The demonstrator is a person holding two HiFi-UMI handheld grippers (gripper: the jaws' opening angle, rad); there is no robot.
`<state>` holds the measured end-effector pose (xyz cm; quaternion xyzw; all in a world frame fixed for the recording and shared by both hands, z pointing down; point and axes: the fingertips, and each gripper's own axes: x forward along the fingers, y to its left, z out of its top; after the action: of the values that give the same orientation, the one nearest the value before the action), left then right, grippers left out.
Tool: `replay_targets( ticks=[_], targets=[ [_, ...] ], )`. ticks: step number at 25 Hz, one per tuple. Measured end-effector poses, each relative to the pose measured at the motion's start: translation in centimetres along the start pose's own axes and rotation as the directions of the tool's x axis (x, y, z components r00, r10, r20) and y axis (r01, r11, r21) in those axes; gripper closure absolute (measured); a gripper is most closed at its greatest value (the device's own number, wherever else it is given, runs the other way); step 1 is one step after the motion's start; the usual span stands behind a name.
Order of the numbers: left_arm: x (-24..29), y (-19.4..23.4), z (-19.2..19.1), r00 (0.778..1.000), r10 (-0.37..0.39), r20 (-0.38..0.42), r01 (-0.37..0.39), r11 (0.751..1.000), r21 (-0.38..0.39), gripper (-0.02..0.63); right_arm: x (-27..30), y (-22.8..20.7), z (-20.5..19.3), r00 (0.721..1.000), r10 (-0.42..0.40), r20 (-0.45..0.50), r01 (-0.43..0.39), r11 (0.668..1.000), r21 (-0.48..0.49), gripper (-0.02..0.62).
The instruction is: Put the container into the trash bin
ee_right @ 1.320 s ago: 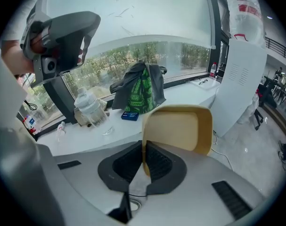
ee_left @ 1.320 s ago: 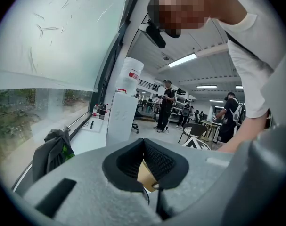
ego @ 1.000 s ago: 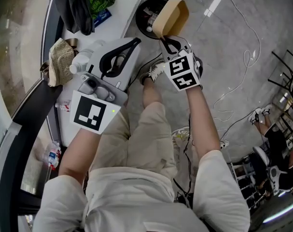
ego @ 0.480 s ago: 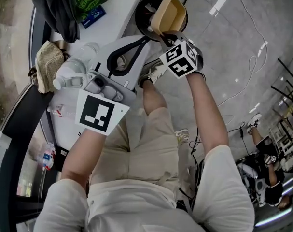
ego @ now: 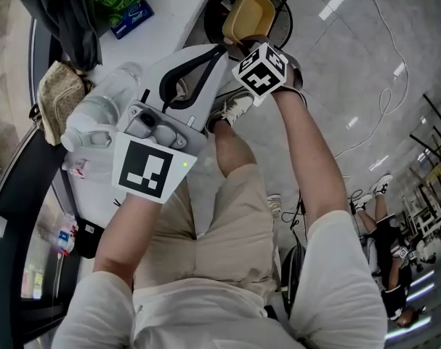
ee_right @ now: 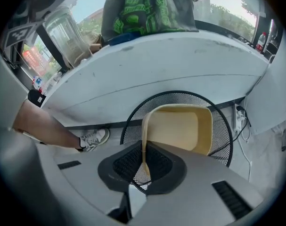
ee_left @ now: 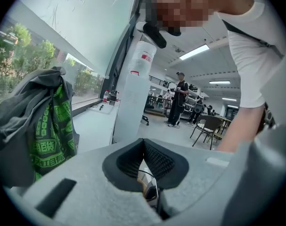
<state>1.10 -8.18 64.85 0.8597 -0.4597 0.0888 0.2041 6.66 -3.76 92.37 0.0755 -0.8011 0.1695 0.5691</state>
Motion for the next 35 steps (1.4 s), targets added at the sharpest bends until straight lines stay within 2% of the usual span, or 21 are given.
replay_targets(
  ticks=[17,25,31,34,35],
  targets=[
    [-0.2,1.3,-2.0,0.999,0.034,0.009,-0.034,0.999,0.000,0.591,6.0,-2.5,-2.6,0.982,0.051,-0.184,-0.052,0.999,-0.003,0.575],
    [-0.5,1.0,-2.6,0.999,0.040,0.008,-0.039,0.999,-0.016,0.591,7.6,-2.9,-3.0,0.978,0.070,-0.198,-0.064,0.997,0.036,0.574],
    [-0.3,1.3,-2.3,0.999,0.043,0.022,-0.043,0.999,0.001,0.591,8.9,-3.1,-3.7,0.973,0.091,-0.212,-0.081,0.995,0.057,0.568],
    [-0.2,1.4,-2.5,0.999,0.048,0.020,-0.048,0.999,0.002,0.591,9.2,-3.2,-3.4,0.977,0.088,-0.195,-0.076,0.995,0.068,0.548],
    [-0.2,1.3,-2.5,0.999,0.048,0.018,-0.048,0.999,0.001,0.591,9.2,-3.2,-3.2,0.979,0.088,-0.186,-0.075,0.994,0.076,0.497]
  ],
)
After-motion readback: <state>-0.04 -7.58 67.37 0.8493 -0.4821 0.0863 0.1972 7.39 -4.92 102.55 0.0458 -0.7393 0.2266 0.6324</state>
